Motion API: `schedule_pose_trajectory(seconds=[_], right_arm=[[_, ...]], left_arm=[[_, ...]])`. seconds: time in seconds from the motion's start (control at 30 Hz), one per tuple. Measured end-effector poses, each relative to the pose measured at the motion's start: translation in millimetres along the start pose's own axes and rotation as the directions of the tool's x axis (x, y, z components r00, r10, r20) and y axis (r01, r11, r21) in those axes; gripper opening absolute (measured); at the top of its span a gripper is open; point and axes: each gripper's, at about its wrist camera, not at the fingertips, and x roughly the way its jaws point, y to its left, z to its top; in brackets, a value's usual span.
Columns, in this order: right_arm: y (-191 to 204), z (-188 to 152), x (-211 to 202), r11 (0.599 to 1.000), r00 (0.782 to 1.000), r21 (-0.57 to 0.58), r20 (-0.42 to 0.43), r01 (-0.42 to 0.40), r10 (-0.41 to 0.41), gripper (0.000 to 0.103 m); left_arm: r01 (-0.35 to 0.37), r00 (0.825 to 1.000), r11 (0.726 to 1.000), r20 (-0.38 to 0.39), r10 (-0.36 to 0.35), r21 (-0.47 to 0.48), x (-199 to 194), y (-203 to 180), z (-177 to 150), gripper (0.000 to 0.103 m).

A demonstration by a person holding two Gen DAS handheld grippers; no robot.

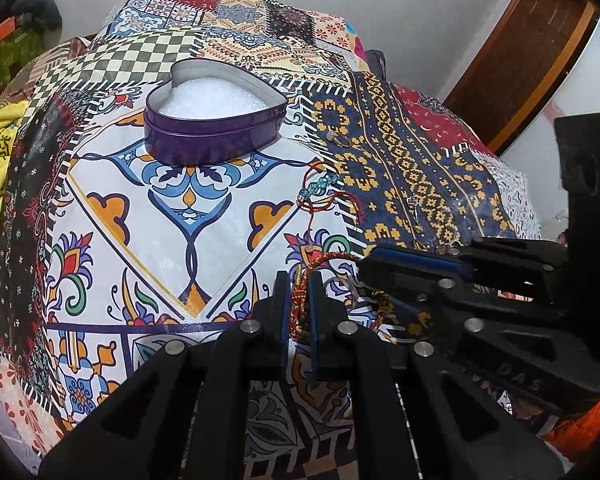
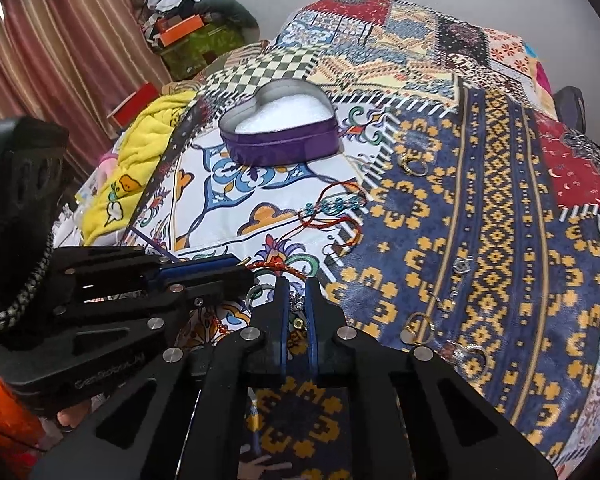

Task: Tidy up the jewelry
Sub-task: 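Carry the bracelet with the left gripper over the purple heart tin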

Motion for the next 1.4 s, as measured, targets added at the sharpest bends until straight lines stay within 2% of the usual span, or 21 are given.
schedule_pose_trajectory(seconds=[0.27,0.47,0.73,0.97,1.27,1.4], right_arm=[[-4.2,6.8,-21.8,1.000,0.998,0.018,0.055,0.016,-0.017,0.007],[-6.2,16.4,-39.5,0.999,0.993,0.021,0.112,0.036,-0.038,0.007],[-4.4,39.2,-56.0,0.998,0.980,0.011,0.192,0.057,-0.058,0.007],[0.0,65.6,-58.9,0.998,0.967,-0.009,0.248,0.060,-0.056,0.007],[13.6,91.4,-50.9,0.997,0.958,-0.052,0.284,0.054,-0.037,0.007],[16.6,100.0,-35.7,0.997,0.961,-0.060,0.275,0.044,-0.026,0.007]], left_arm=[[-0.014,1.000,1.000,0.017,0.014,0.004,-8.6,-4.5,4.3,0.006],[-0.013,0.995,0.999,0.102,0.009,0.033,-35.1,-14.4,18.6,0.006],[-0.036,0.973,0.999,0.230,0.027,0.037,-72.9,-15.7,41.1,0.006],[-0.090,0.946,0.996,0.316,0.078,0.026,-93.3,-1.9,63.1,0.006],[-0.157,0.921,0.988,0.360,0.149,-0.007,-89.5,22.6,88.3,0.006],[-0.169,0.920,0.985,0.355,0.165,-0.018,-80.0,33.4,98.4,0.006]])
